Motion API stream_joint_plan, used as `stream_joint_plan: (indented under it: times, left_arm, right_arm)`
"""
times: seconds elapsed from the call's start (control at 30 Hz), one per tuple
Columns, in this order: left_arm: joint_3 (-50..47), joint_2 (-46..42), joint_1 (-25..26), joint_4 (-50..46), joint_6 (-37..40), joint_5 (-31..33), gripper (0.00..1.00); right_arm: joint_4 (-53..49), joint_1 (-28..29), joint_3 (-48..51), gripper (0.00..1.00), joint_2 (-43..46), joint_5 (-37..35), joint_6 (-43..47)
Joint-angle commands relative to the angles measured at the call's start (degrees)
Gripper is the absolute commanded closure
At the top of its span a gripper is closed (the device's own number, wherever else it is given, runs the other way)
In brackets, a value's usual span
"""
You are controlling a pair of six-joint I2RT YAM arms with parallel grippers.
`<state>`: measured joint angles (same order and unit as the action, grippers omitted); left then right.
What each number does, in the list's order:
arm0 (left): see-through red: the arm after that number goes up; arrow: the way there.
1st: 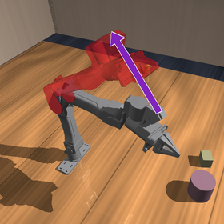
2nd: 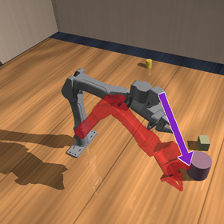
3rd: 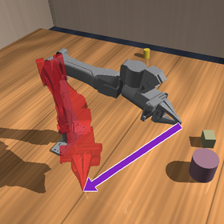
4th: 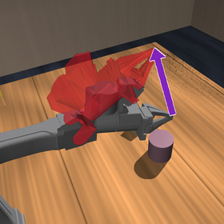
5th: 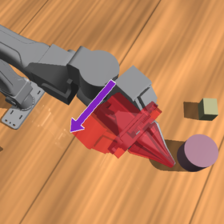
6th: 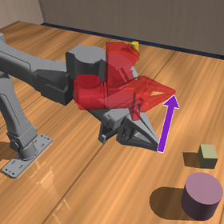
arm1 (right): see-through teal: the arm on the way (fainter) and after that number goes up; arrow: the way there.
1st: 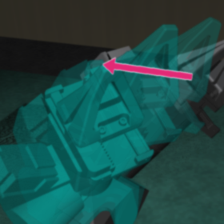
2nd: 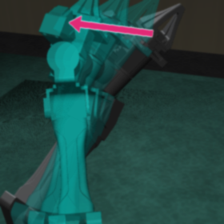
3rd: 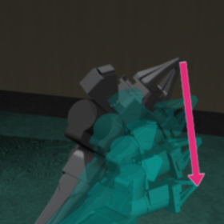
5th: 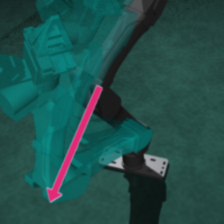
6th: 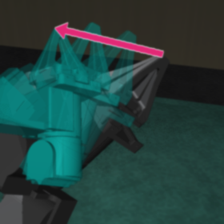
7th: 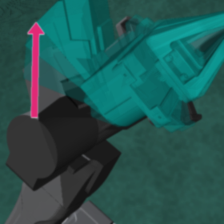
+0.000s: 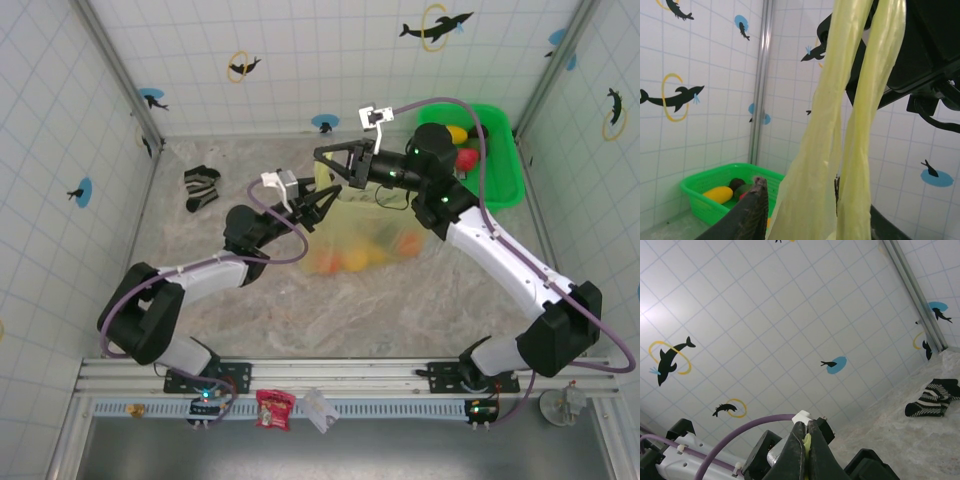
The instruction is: Place the fake fruits into the plastic bag and tie a complex knot
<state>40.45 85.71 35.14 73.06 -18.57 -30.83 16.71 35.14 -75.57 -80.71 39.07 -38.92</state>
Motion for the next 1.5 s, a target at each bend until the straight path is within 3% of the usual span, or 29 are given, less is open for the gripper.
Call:
stream_joint_plan:
  times: [0.0,0.2,0.4,0.43,0.53,0.57,0.67,0.83,0.97,1.07,1.13,1.23,1.33,1.47]
  left_arm:
    - [1.7,0.9,0.3,2.8,-0.2,-1.8,0.78]
    - [-1.2,-1.0,0.3,1.7,1.1,-2.2,1.0]
    - [-1.5,-5.5,0.3,-8.3,6.8,0.6,1.0]
    - [-1.3,-6.5,0.3,-10.7,8.0,1.1,1.0]
    - [-1.3,-9.9,0.3,-19.3,11.6,3.5,1.0]
    - [-2.1,-10.9,0.3,-20.6,11.6,4.5,1.0]
    - [-4.3,-13.2,-0.3,-22.8,10.4,5.3,1.0]
    - [-4.2,-14.4,-2.7,-27.2,6.6,2.7,1.0]
    - [-3.8,-16.1,-6.1,-27.3,1.3,-0.8,1.0]
    - [-3.1,-17.3,-7.1,-29.6,2.0,-4.0,1.0]
    - [-2.7,-17.7,-7.4,-31.2,2.6,-5.6,1.0]
    - [-4.2,-18.4,-7.9,-30.1,2.7,-6.2,1.0]
    - [-5.2,-19.0,-9.0,-28.8,2.6,-6.9,1.0]
    - [-5.6,-19.7,-10.1,-28.5,2.6,-7.5,1.0]
  right_arm:
    - [5.2,-0.1,1.4,1.0,2.5,0.5,-0.6]
    - [4.9,-1.8,3.9,1.0,4.7,-1.5,0.1]
    - [4.2,-4.4,7.8,1.0,8.0,-6.2,2.6]
    - [3.3,-4.5,8.4,0.98,8.5,-8.1,3.6]
    - [2.0,-4.5,10.2,0.53,10.2,-11.6,6.9]
    - [2.2,-4.5,10.6,0.47,10.8,-12.8,7.7]
    - [-0.2,-4.5,10.5,0.44,13.3,-18.9,11.9]
    - [-1.8,-5.2,11.3,0.43,17.7,-22.6,21.0]
    - [-6.7,-7.7,12.3,0.42,20.8,-26.7,28.6]
    - [-6.8,-10.7,16.6,0.4,23.4,-29.1,32.4]
    - [-4.2,-13.2,20.4,0.37,24.9,-28.3,33.2]
    - [5.4,-17.8,28.2,0.27,26.9,-20.6,34.0]
    - [9.8,-20.4,31.2,0.24,27.2,-17.6,35.2]
    - [13.0,-24.2,34.6,0.2,26.1,-4.8,43.3]
